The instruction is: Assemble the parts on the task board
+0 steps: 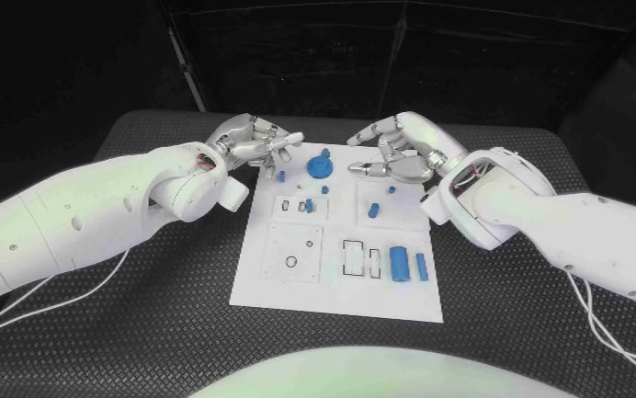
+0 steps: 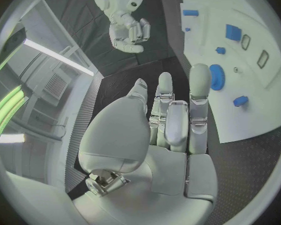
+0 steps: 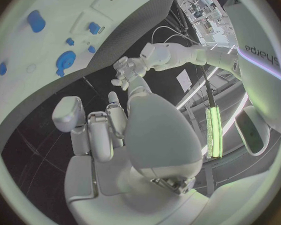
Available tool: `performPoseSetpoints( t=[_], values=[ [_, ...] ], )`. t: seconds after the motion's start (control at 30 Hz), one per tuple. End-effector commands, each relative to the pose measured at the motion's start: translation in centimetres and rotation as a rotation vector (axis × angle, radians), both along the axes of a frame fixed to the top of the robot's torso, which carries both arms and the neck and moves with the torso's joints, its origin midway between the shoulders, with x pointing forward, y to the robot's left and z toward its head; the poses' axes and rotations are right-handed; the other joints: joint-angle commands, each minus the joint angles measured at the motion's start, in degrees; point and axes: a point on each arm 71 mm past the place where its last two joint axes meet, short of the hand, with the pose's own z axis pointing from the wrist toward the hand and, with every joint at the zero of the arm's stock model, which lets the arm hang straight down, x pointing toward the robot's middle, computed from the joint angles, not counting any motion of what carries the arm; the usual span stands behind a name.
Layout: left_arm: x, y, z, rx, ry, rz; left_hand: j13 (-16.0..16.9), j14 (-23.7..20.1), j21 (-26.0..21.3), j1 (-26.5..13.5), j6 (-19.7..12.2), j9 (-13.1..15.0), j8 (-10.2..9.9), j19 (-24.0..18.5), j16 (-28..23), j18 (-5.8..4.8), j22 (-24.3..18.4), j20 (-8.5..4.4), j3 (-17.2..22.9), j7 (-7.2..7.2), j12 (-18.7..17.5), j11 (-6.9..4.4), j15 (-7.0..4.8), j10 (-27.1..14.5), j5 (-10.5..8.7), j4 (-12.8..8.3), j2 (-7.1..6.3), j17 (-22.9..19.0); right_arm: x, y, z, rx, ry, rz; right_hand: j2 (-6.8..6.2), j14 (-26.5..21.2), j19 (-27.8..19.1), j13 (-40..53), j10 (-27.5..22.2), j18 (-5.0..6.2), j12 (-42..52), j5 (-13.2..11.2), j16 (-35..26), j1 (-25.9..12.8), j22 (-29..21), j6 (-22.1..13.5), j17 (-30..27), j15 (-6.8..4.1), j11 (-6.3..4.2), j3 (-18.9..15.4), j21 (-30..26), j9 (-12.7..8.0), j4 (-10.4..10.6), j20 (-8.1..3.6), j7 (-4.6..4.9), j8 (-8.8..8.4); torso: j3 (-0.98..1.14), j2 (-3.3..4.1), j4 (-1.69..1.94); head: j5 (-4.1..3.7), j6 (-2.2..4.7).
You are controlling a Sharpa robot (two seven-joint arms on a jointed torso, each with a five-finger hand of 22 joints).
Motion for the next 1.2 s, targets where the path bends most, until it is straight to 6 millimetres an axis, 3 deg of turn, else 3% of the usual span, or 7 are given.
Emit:
performPoseSetpoints(
  t=[0.03, 0.2, 0.23, 0.33, 0.4, 0.63, 1.2],
  values=[
    [-0.6, -0.4, -1.3, 0.345, 0.1, -0.129, 6.3, 4.0, 8.2, -3.2, 0.7, 1.7, 1.7, 0.8, 7.2, -1.46, 9.4, -0.32, -2.2, -0.46, 7.0, -0.7, -1.21, -1.9, -0.13, 0.2, 0.88, 7.6, 0.6, -1.3, 1.1, 0.108, 0.057, -0.029, 0.78, 3.7, -0.2, -0.1, -0.1, 0.84, 0.0, 0.4, -0.3, -0.1, -0.1, 0.3, 5.4, -0.03, -0.39, -0.1, -0.3, 0.1, -0.2, -0.34, -0.13, 0.37, 0.17, -0.6, -0.03, 0.12, -0.12],
    [-0.6, -1.0, -1.5, 0.63, 0.149, -0.197, 32.5, 5.5, 19.1, -5.7, 0.1, 6.0, 6.0, 1.9, 14.8, -2.75, 23.1, -1.01, -6.2, -1.31, 33.1, -1.53, -1.16, -3.1, 0.07, 0.8, 2.39, 15.5, 1.7, -3.4, 1.9, 0.104, 0.065, -0.089, 0.98, 3.4, -0.8, -0.7, -0.5, 1.05, -0.5, 0.6, -0.9, -0.2, -1.2, 0.5, 4.1, -0.14, -0.5, -0.3, -0.8, 0.1, -0.3, -0.44, -0.23, 0.59, 0.33, -1.27, -0.04, 0.12, -0.28],
    [-0.5, -1.2, -1.4, 0.675, 0.147, -0.201, 40.2, 5.7, 21.6, -4.2, -1.1, 9.2, 9.6, 1.4, 15.5, -2.83, 25.9, -1.34, -7.6, -1.67, 41.4, -1.74, -1.44, -4.6, 0.7, 1.2, 3.22, 16.3, 1.9, -3.6, 2.0, 0.103, 0.066, -0.096, 1.07, 3.2, -1.1, -1.1, -0.8, 1.16, -0.9, 0.7, -1.2, -0.2, -1.8, 0.5, 3.5, -0.19, -0.54, -0.4, -1.2, 0.0, -0.4, -0.49, -0.26, 0.65, 0.42, -1.39, -0.06, 0.26, -0.31],
    [-0.1, -1.9, -1.3, 0.781, 0.133, -0.219, 46.1, 5.9, 24.2, -5.1, -2.5, 11.6, 12.0, 2.6, 16.1, -3.59, 30.0, -1.1, -9.0, -2.0, 46.6, -1.74, -1.64, -3.7, -0.3, 0.7, 4.24, 17.0, 2.1, -4.0, 2.1, 0.1, 0.071, -0.109, 1.22, 3.1, -1.3, -1.6, -1.1, 1.25, -1.2, 0.9, -1.5, -0.2, -2.3, 0.4, 3.0, -0.26, -0.6, -0.5, -1.5, 0.0, -0.5, -0.57, -0.29, 0.69, 0.6, -1.71, 0.06, 0.36, -0.48],
    [0.2, -2.4, -1.2, 0.847, 0.126, -0.237, 48.1, 5.9, 25.4, -5.2, -2.6, 12.9, 13.5, 3.3, 16.1, -3.88, 31.9, -1.26, -9.4, -2.2, 48.4, -2.1, -1.76, -3.0, -0.15, 0.8, 4.77, 17.0, 2.2, -4.2, 2.1, 0.096, 0.077, -0.115, 1.36, 2.9, -1.6, -2.0, -1.3, 1.33, -1.6, 1.4, -1.9, -0.2, -2.9, 0.2, 2.5, -0.33, -0.65, -0.7, -1.8, -0.1, -0.7, -0.65, -0.32, 0.76, 0.67, -1.89, 0.12, 0.33, -0.65],
    [0.9, -3.8, -1.1, 0.945, 0.125, -0.283, 41.9, 5.6, 23.7, -4.4, -6.8, 16.9, 16.6, 3.5, 15.3, -3.31, 29.2, -1.44, -10.8, -1.84, 43.1, -1.73, -1.77, -8.4, -0.16, 0.9, 6.54, 16.0, 2.5, -4.7, 2.1, 0.086, 0.091, -0.133, 1.63, 2.2, -3.3, -4.1, -2.6, 1.89, -3.5, 2.1, -3.6, -0.1, -6.2, -0.2, -0.5, -0.45, -0.71, -1.2, -3.9, -0.3, -1.0, -0.79, -0.34, 0.85, 0.86, -2.26, 0.06, 0.02, -0.92],
    [1.5, -6.6, -1.3, 1.032, 0.124, -0.36, 45.5, 5.9, 26.3, -5.3, -8.5, 20.9, 20.1, 6.6, 16.1, -4.4, 34.3, -1.82, -13.2, -2.27, 46.6, -2.2, -2.16, -6.2, -0.22, 0.9, 7.44, 17.0, 3.2, -5.2, 1.9, 0.078, 0.1, -0.173, 1.9, 2.1, -3.5, -4.8, -2.7, 1.99, -4.0, 3.2, -4.3, 0.0, -7.0, -0.2, -1.3, -0.56, -0.82, -1.5, -4.6, -0.3, -1.2, -0.9, -0.43, 1.13, 0.76, -2.02, 0.2, -0.2, -1.35]
  ],
)
